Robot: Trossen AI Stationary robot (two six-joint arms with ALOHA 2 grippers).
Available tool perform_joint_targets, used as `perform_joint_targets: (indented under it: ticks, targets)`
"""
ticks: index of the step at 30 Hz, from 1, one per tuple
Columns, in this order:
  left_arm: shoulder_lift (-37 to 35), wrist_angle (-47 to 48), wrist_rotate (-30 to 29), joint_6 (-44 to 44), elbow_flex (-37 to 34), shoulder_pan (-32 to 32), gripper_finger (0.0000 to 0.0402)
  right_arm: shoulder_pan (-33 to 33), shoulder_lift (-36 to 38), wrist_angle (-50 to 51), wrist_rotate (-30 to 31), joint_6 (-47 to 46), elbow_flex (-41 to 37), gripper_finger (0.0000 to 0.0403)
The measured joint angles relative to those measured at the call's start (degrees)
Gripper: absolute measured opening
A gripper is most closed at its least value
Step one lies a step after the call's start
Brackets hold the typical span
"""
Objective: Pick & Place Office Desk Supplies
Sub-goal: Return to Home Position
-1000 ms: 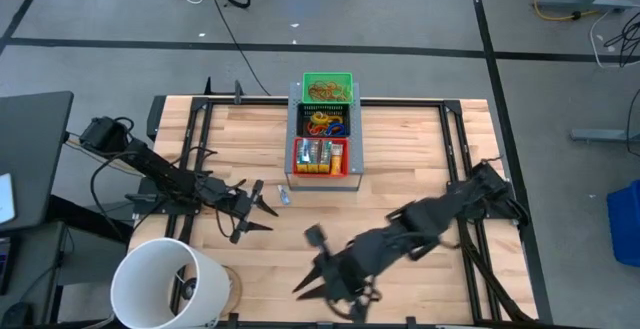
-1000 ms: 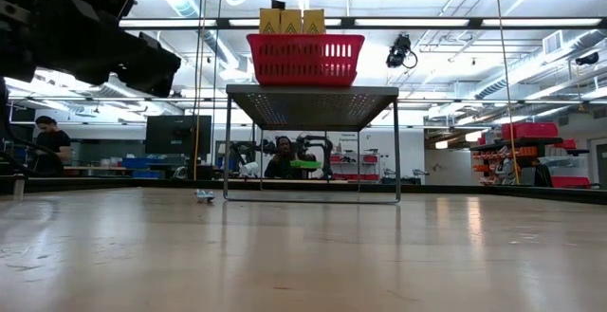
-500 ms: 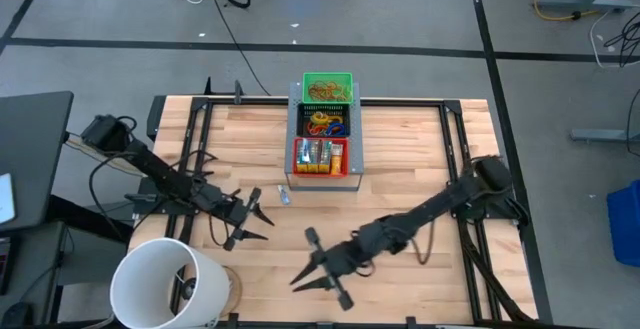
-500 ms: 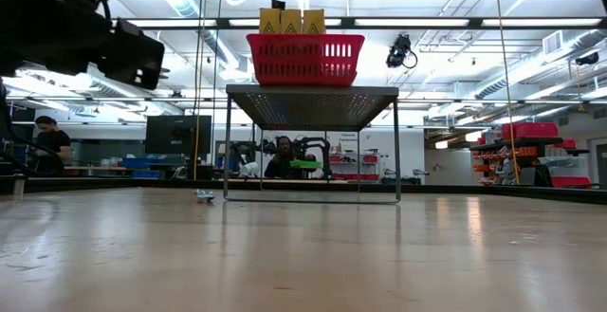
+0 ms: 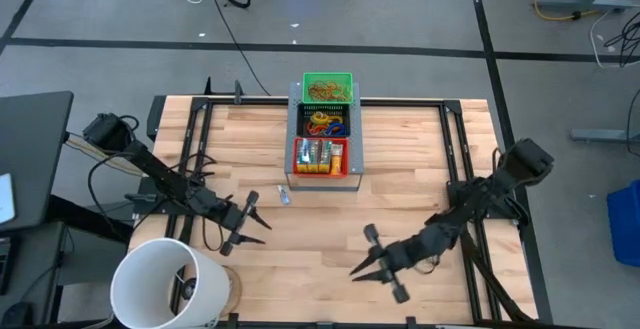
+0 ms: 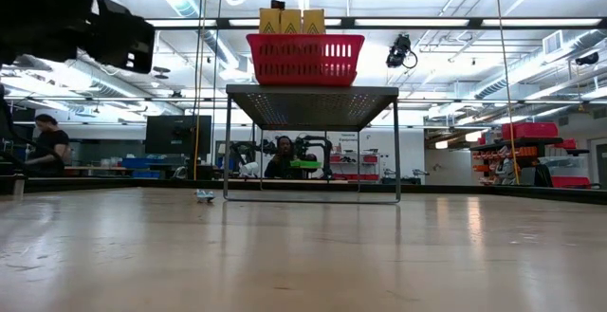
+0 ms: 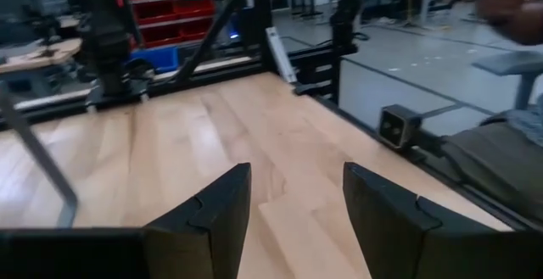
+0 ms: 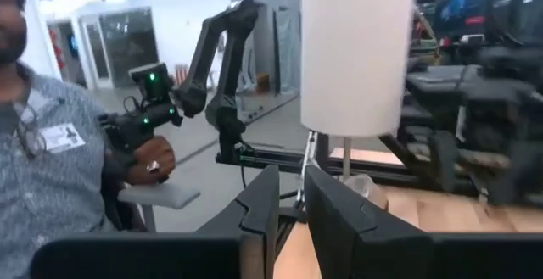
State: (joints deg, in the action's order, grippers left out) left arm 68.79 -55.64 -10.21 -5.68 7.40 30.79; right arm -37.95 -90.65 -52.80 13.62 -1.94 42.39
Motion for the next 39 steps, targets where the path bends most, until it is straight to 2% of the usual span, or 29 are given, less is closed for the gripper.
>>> perform_joint_targets:
  ticks: [7,16,18,22,24,30,34,39]
  targets:
    - [0.0,-2.8,1.3,-1.0,0.0,-2.5,0.0182,-0.6,1.5,-17.1,1.2,-6.9,-18.6,0.0068]
    - [0.0,-7.2,1.3,0.3,0.0,-8.4,0.017,-0.8,3.3,-37.3,-0.5,-7.3,-40.4,0.0068]
    - [0.0,-7.7,1.3,0.5,0.0,-9.8,0.017,-0.8,6.5,-34.5,0.4,-7.3,-42.0,0.0068]
    - [0.0,-9.1,1.3,1.0,0.0,-12.0,0.017,-1.1,16.8,-26.4,-0.7,-0.5,-42.0,0.0068]
    - [0.0,-9.0,1.3,1.2,0.0,-13.2,0.017,-1.1,22.9,-17.5,-1.0,1.9,-42.0,0.0068]
    - [0.0,-7.7,1.5,3.7,0.0,-15.2,0.017,-2.0,49.8,11.7,-0.3,3.0,-42.0,0.0068]
    - [0.0,-7.4,1.5,4.1,0.0,-15.1,0.017,-2.1,67.6,24.9,-0.4,5.2,-42.0,0.0068]
    - [0.0,-7.2,1.3,4.4,0.0,-15.1,0.017,-2.1,82.9,38.0,-2.5,8.6,-41.9,0.0068]
